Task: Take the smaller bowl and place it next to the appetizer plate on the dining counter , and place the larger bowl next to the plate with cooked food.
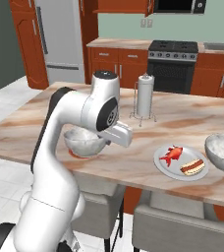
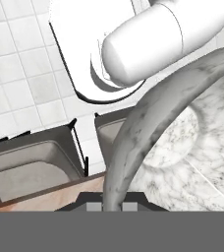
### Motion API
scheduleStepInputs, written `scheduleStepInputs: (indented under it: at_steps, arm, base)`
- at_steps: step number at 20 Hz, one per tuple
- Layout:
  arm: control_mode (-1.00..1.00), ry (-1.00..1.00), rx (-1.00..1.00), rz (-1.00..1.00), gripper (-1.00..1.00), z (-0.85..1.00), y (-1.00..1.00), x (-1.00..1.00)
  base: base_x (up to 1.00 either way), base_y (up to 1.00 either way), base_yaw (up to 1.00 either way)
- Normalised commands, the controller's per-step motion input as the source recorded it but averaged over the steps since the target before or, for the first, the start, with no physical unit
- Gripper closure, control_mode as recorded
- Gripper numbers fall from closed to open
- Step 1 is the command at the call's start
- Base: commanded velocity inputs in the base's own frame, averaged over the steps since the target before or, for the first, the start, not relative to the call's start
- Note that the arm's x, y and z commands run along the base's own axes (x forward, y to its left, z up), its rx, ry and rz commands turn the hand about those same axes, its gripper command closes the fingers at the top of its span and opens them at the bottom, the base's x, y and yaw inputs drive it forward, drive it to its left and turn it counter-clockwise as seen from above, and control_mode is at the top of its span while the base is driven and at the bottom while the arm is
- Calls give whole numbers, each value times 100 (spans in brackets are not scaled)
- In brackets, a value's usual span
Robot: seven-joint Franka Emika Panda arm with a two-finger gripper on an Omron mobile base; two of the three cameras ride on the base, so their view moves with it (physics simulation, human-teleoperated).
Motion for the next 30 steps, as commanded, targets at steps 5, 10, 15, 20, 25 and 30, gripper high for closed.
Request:
scheduleStepInputs:
  at_steps: [5,10,15,20,25,30]
  arm:
    - [-100,-14,0,-2,100,-34,0,25]
    - [-100,-7,0,-5,100,-10,0,45]
    - [-100,0,0,-6,100,-8,0,65]
    - [-100,0,0,-5,100,-19,-9,49]
    - [-100,0,0,-3,100,-29,-13,7]
    - [-100,0,0,-1,100,-38,0,0]
  base:
    - [0,0,0]
    - [0,0,0]
    - [0,0,0]
    - [0,0,0]
    - [0,0,0]
    - [0,0,0]
